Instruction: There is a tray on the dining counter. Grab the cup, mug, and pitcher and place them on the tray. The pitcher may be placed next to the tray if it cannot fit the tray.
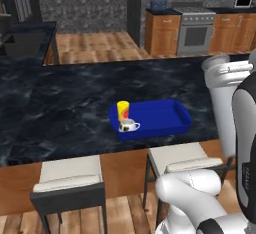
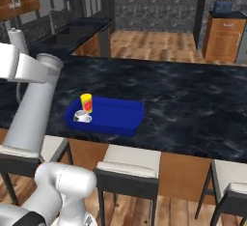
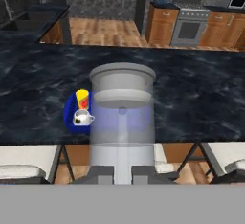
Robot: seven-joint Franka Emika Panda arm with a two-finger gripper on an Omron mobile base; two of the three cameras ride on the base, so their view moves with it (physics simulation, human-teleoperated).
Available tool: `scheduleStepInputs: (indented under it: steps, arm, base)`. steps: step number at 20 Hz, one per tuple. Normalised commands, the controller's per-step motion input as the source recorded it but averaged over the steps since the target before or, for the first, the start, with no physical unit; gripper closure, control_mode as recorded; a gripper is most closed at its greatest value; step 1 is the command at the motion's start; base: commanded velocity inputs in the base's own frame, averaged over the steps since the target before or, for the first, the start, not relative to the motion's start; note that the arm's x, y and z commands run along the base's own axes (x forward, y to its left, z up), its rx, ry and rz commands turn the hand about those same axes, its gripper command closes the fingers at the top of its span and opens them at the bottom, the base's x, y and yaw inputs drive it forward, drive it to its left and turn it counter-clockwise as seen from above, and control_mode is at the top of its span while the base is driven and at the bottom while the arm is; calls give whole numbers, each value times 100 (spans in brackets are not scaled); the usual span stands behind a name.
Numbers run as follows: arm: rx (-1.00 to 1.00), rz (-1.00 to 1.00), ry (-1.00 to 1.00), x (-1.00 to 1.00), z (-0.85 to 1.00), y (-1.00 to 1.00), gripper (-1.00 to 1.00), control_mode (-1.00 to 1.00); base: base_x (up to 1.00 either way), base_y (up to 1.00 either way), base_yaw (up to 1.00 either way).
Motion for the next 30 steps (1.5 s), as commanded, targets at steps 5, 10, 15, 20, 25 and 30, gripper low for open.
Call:
scheduleStepInputs:
  steps: [5, 10, 15, 20, 25, 30]
  arm:
    - [0, 0, 0, 0, 0, 0, 100, 100]
    - [0, -8, 3, 36, 0, 0, 100, -100]
    - [1, -1, 0, 76, 0, 0, 100, -100]
    - [4, 4, 0, 67, 0, 0, 100, -100]
    - [5, 14, -4, 37, -3, 0, 100, -100]
    - [6, 28, -5, 31, -19, -2, 100, -100]
  base:
    - [77, 0, -21]
    - [27, 0, -7]
    - [0, 0, 0]
    - [0, 0, 0]
    - [0, 0, 0]
    - [0, 0, 0]
